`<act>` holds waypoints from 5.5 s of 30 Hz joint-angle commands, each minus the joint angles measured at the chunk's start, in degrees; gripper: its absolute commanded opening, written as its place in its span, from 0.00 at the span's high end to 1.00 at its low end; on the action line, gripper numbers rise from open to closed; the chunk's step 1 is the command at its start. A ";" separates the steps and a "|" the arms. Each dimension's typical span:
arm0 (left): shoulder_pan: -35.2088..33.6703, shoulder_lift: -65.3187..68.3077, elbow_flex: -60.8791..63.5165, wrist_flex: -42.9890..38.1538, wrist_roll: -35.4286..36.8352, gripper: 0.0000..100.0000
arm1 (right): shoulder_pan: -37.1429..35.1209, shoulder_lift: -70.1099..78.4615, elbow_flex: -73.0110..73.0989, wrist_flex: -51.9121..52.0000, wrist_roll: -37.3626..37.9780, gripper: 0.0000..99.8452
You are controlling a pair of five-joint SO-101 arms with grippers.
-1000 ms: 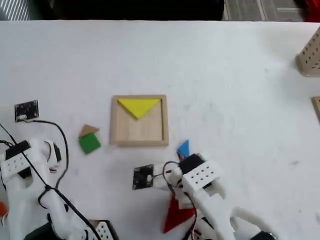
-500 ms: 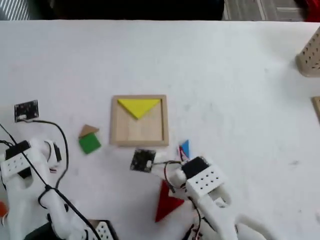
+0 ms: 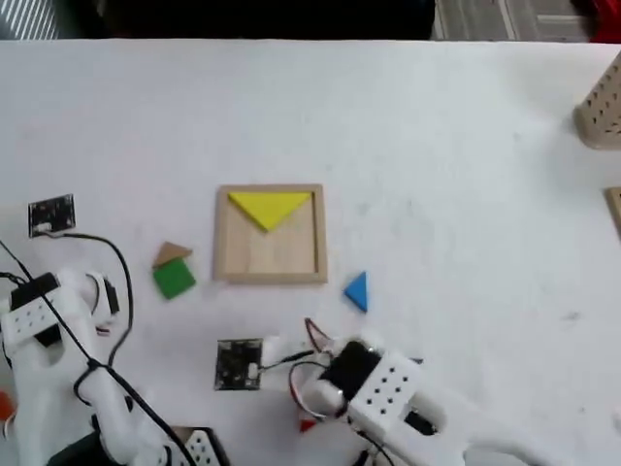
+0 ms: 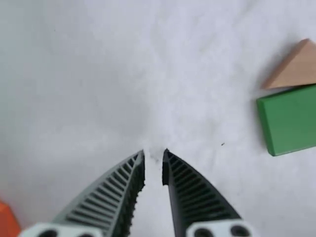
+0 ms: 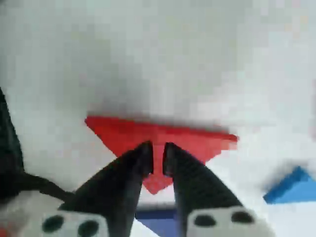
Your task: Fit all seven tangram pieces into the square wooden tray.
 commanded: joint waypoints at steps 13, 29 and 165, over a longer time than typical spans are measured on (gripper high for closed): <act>0.48 0.13 -2.64 -1.58 -0.70 0.91 | 22.64 19.56 -1.05 -10.68 17.41 0.96; 0.48 0.13 -2.64 -1.58 -0.70 0.91 | 58.24 20.26 -9.85 -17.10 30.95 0.96; 0.75 0.13 -1.76 -2.81 -2.55 0.91 | 14.46 89.19 -101.71 1.36 -66.02 0.68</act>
